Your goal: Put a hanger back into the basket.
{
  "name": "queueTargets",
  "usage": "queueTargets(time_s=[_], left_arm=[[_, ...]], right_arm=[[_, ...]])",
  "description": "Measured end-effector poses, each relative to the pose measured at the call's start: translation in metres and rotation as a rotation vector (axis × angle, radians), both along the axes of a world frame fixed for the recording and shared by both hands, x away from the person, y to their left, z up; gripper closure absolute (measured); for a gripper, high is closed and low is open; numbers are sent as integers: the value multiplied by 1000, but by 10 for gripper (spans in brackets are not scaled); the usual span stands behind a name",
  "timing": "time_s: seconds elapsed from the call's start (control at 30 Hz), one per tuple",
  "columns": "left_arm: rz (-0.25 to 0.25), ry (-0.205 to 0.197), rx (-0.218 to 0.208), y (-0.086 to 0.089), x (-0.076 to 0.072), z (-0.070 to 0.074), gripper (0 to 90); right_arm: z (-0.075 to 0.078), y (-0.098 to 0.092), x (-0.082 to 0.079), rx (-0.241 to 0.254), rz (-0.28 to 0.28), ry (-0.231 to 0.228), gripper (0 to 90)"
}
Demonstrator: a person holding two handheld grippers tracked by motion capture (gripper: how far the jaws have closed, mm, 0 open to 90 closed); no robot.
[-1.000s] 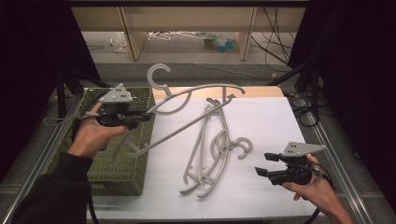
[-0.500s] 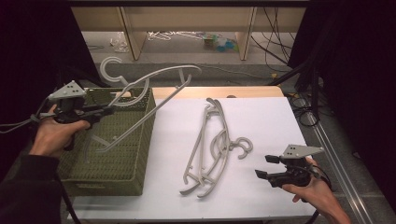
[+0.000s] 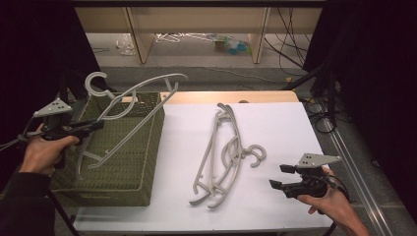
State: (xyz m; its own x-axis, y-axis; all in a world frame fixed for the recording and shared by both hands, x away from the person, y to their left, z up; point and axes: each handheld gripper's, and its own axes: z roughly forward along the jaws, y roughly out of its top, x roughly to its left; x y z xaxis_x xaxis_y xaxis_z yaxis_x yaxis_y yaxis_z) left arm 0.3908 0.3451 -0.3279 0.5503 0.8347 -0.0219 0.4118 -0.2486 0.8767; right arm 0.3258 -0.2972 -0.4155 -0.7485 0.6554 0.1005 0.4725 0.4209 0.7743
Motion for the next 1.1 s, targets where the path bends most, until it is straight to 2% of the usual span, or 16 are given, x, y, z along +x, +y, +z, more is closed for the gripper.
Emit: queueTargets(time_s=[0.03,0.17,0.4,0.47,0.6,0.67,0.73,0.77,0.83,0.97,1.03,1.07,1.1], left_arm=[[18,11,-7,3,-1,-1,813],[45,11,-8,16,-3,-5,813],[83,13,22,34,-5,-11,813],[98,22,20,37,-6,-14,812],[106,24,41,43,-6,-21,812],[115,40,55,44,-7,-25,812],[114,48,83,46,-7,-28,812],[114,48,83,46,-7,-28,812],[115,68,121,49,-7,-32,812],[108,86,137,53,-7,-38,812],[113,89,123,54,-7,-42,812],[112,96,142,55,-7,-43,812],[112,96,142,55,-7,-43,812]], right_arm=[[0,0,0,0,-1,5,310],[0,0,1,-2,0,-4,310],[-1,0,0,0,-2,8,310],[-2,-1,1,1,-4,4,310],[-2,0,0,0,-4,14,311],[-2,0,1,0,-1,13,311],[-2,0,1,1,-3,11,311],[-2,0,1,1,-3,11,311],[-2,-1,0,0,-4,15,311],[-3,-1,1,3,-6,13,313],[-4,-1,1,1,-7,13,313],[-4,-1,1,0,-6,14,313],[-4,-1,1,0,-6,14,313]])
